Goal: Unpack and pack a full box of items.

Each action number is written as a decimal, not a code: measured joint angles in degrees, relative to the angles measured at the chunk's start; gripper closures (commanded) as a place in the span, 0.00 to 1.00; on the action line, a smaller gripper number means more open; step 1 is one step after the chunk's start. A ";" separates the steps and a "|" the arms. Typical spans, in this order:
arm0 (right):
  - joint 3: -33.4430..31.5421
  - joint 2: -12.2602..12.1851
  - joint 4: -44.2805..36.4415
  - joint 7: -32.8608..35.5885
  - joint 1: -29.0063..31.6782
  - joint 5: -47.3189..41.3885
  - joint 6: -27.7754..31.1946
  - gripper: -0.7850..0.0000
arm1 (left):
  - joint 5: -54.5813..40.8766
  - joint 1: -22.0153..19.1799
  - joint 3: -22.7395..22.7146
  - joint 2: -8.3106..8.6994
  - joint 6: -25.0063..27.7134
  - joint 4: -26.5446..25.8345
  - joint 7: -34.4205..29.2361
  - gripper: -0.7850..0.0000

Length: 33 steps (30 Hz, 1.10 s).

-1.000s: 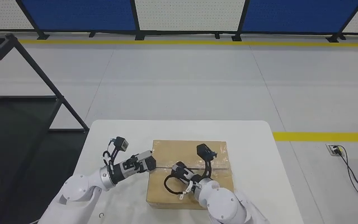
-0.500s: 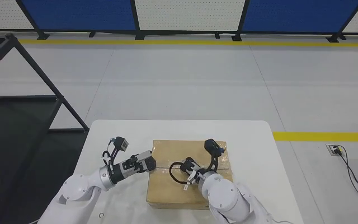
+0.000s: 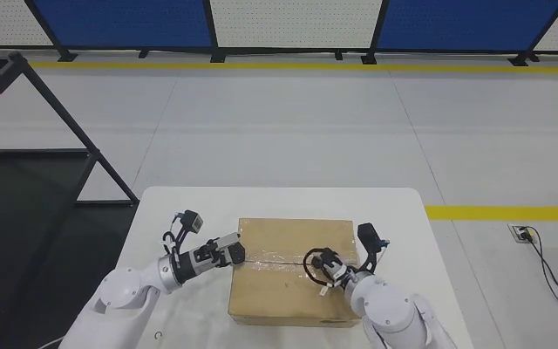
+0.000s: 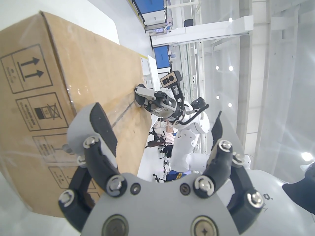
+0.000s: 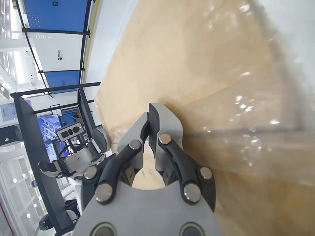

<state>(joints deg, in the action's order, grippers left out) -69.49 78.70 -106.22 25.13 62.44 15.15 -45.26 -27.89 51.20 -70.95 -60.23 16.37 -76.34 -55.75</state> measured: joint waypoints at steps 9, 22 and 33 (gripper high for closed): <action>-6.31 -0.80 -2.40 -0.54 3.37 -1.55 0.69 1.00 | 0.30 -0.15 0.08 -0.14 -0.02 0.02 0.12 0.00; -15.83 -1.52 -3.09 -2.40 7.28 -7.54 3.10 1.00 | 0.63 -0.12 -0.22 -0.20 -0.43 -0.22 -0.04 0.00; -16.64 -1.84 -6.07 -1.19 9.93 -11.54 8.72 1.00 | 0.88 0.05 -0.50 -0.25 -0.61 -0.79 0.23 0.00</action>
<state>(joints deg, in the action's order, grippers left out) -86.14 76.85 -112.30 23.94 72.37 3.61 -36.54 -27.01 51.25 -71.45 -60.49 15.76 -77.13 -55.52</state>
